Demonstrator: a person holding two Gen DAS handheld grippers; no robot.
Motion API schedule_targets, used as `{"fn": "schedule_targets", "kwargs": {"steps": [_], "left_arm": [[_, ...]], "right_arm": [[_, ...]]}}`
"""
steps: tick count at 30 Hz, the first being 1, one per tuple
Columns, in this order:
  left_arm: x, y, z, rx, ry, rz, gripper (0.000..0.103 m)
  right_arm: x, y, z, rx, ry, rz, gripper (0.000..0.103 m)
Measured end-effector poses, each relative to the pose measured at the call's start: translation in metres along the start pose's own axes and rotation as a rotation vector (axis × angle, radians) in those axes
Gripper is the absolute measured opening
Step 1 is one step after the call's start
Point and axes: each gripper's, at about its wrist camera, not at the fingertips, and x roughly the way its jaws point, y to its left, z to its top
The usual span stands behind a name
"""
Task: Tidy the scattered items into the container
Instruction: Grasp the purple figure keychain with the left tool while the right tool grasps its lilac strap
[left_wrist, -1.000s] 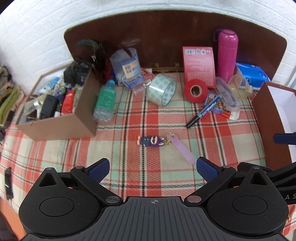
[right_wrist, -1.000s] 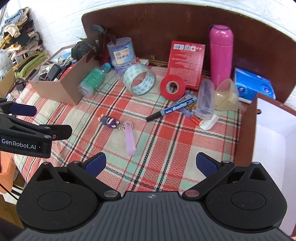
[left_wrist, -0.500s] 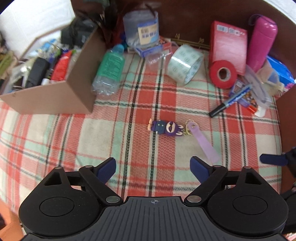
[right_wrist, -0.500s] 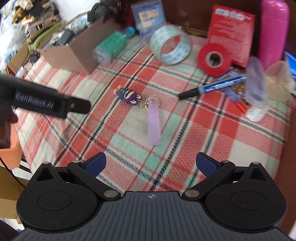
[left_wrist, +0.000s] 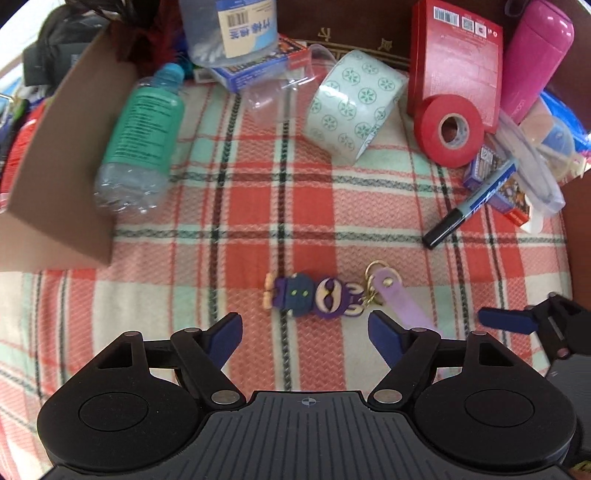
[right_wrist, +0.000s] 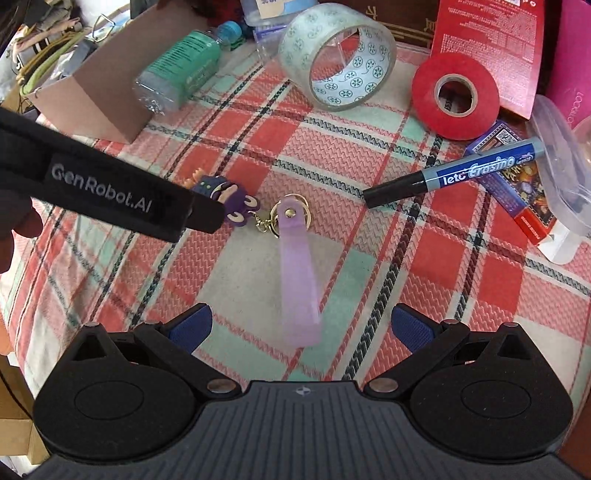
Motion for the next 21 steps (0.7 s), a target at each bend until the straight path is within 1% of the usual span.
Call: {"fn": "schedule_targets", "kwargs": {"steps": [4,8,10,11,12,13,14,15,16,18,19,21], "left_arm": [[0.013,0.001,0.008,-0.003,0.013,-0.006,0.084],[0.027,0.001,0.013,-0.002,0.038,-0.027,0.078],[0.033,0.0,0.014,0.004,0.049,-0.035,0.076],[0.034,-0.002,0.014,0.016,0.049,-0.029,0.074],[0.033,-0.004,0.013,0.031,0.046,-0.023,0.064],[0.033,-0.006,0.012,0.046,0.042,-0.017,0.062],[0.032,-0.007,0.012,0.056,0.04,-0.011,0.057],[0.031,-0.006,0.011,0.055,0.04,-0.014,0.057],[0.031,-0.004,0.011,0.046,0.043,-0.023,0.057],[0.031,-0.006,0.009,0.045,0.049,-0.029,0.056],[0.031,-0.007,0.008,0.048,0.052,-0.03,0.056],[0.031,-0.01,0.006,0.055,0.057,-0.032,0.056]], "right_arm": [[0.006,0.002,0.001,0.008,-0.001,-0.006,0.102],[0.011,0.004,0.002,-0.003,-0.016,-0.028,0.102],[0.013,0.005,0.004,-0.005,-0.022,-0.05,0.099],[0.015,0.005,0.005,-0.007,-0.026,-0.063,0.097],[0.015,0.006,0.005,-0.014,-0.03,-0.078,0.093],[0.016,0.006,0.006,-0.021,-0.032,-0.092,0.092],[0.016,0.007,0.007,-0.028,-0.034,-0.103,0.088],[0.016,0.007,0.008,-0.034,-0.037,-0.113,0.082],[0.015,0.007,0.008,-0.04,-0.041,-0.122,0.079],[0.013,0.008,0.008,-0.057,-0.054,-0.124,0.064],[0.012,0.008,0.009,-0.065,-0.059,-0.121,0.06],[0.012,0.01,0.01,-0.086,-0.063,-0.106,0.044]]}}
